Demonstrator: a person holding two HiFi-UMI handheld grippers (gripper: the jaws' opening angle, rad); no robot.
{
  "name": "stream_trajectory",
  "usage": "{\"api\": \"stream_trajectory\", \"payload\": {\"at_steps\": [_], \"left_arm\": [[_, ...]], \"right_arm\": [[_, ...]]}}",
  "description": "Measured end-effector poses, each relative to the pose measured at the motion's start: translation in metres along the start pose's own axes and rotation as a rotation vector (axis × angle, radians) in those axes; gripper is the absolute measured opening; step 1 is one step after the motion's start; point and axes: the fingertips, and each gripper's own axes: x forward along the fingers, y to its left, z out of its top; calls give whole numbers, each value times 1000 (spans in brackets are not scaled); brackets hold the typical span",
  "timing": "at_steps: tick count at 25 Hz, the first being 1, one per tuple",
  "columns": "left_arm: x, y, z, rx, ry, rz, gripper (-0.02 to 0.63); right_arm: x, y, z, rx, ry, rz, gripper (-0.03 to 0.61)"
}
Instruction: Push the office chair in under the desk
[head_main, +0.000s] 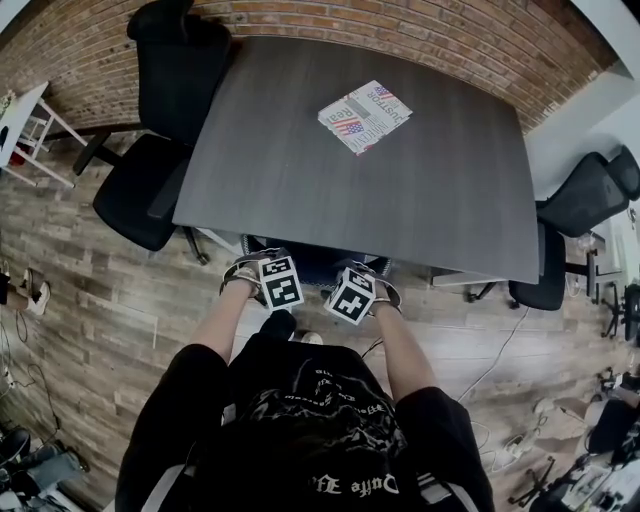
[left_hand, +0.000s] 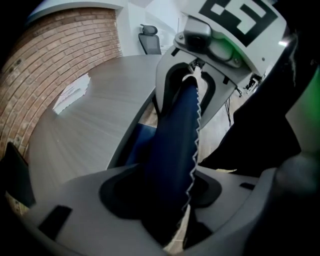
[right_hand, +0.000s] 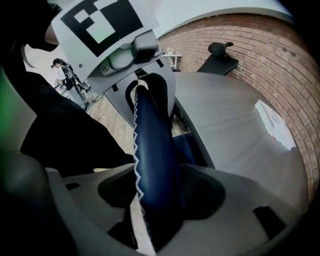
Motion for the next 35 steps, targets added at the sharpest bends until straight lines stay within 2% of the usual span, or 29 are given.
{"api": "stream_trajectory", "payload": {"at_steps": [2, 6, 11, 18, 22, 28, 35], "left_arm": [[-10, -2, 3, -40, -38, -19, 238], [-30, -5, 8, -103, -111, -22, 250], [-61, -8, 20, -225, -262, 17, 250], [-105, -5, 39, -451, -548, 154, 250], [-133, -5, 50, -567, -706, 238, 250], [-181, -10, 65, -586, -865, 434, 250], [-223, -28, 77, -574, -1009, 568, 249]], "right_arm": [[-10, 1, 6, 31, -41, 2, 245], [-33, 1, 13, 92, -117, -13, 245], [-65, -6, 18, 197, -269, -95, 245], [-110, -16, 19, 353, -468, -278, 245], [-134, -16, 19, 403, -560, -375, 244], [-179, -13, 22, 439, -696, -520, 244], [-215, -1, 28, 417, -797, -588, 244]]}}
